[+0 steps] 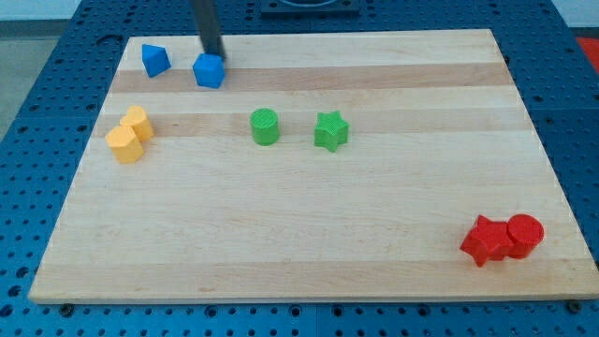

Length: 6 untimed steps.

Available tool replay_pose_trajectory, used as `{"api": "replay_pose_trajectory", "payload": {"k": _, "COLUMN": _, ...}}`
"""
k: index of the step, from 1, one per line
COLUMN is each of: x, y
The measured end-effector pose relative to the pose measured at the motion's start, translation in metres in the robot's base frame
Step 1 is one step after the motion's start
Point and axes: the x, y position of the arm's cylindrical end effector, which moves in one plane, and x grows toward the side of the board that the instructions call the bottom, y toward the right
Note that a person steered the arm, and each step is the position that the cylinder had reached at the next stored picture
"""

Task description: Move your arm towards the top center

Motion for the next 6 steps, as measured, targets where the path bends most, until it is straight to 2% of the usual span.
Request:
{"api": "replay_pose_trajectory", "payload": {"k": 1, "x": -0.012, "y": 0.009}}
{"api": "replay_pose_trajectory", "payload": {"k": 2, "x": -0.059, "y": -0.005}}
{"api": "replay_pose_trajectory", "payload": {"k": 4, "x": -0.07, "y": -0.079}}
{"api": "replay_pose_trajectory", "payload": {"k": 5, "x": -0.071, "y": -0.059}}
{"api": "replay_pose_trajectory", "payload": {"k": 6, "x": -0.07, "y": 0.004}}
